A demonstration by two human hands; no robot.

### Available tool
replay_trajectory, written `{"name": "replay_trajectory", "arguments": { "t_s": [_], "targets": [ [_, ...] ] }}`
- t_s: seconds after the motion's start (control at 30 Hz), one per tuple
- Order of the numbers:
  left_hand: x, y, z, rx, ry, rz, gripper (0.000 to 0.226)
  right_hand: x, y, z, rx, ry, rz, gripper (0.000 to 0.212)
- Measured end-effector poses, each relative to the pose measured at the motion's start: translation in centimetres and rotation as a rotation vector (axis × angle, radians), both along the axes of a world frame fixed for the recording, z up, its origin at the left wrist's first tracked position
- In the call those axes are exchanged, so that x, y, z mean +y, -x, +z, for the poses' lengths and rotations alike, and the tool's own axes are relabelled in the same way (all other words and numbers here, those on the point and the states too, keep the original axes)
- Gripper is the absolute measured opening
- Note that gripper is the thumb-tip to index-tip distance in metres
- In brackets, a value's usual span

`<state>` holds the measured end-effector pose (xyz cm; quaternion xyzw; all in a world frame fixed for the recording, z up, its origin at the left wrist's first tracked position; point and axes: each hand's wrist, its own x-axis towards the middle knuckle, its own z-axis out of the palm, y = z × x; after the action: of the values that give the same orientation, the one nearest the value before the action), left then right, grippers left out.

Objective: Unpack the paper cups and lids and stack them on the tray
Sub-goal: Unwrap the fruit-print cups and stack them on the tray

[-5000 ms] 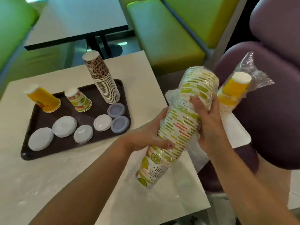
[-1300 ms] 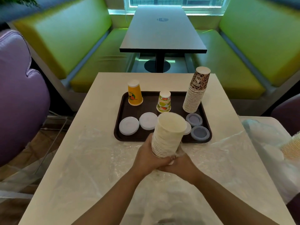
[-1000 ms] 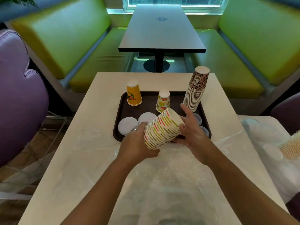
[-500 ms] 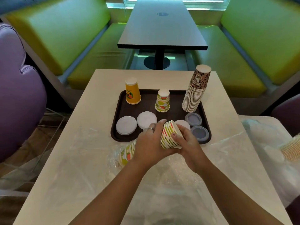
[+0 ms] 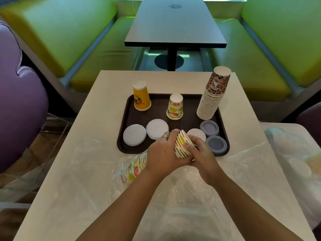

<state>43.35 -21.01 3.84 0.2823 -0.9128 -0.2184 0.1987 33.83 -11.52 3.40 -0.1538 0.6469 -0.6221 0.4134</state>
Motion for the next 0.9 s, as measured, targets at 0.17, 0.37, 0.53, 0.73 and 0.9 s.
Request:
{"name": "replay_trajectory", "arguments": {
  "t_s": [0.17, 0.37, 0.53, 0.73, 0.9],
  "targets": [
    [-0.6, 0.6, 0.0, -0.041, -0.039, 0.009, 0.089, -0.7, 0.9, -0.1, 0.034, -0.036, -0.001, 0.034],
    [-1.5, 1.3, 0.0, -0.007, -0.077, 0.02, 0.086, -1.7, 2.4, 0.1, 0.079, -0.027, -0.003, 0.035],
    [-2.9, 0.8, -0.4, -0.023, -0.173, 0.075, 0.074, -2.2, 6.5, 1.7, 0.19, 0.03, 0.142, 0.045],
    [-3.8, 1.1, -0.1, -0.013, -0.251, 0.08, 0.074, -3.8, 10.1, 5.3, 0.704, -0.065, 0.761, 0.067],
    [-4.1, 1.3, 0.0, -0.013, -0.274, 0.108, 0.068, -5.9, 10.2, 6.8, 1.247, -0.133, 1.003, 0.081]
  ]
}}
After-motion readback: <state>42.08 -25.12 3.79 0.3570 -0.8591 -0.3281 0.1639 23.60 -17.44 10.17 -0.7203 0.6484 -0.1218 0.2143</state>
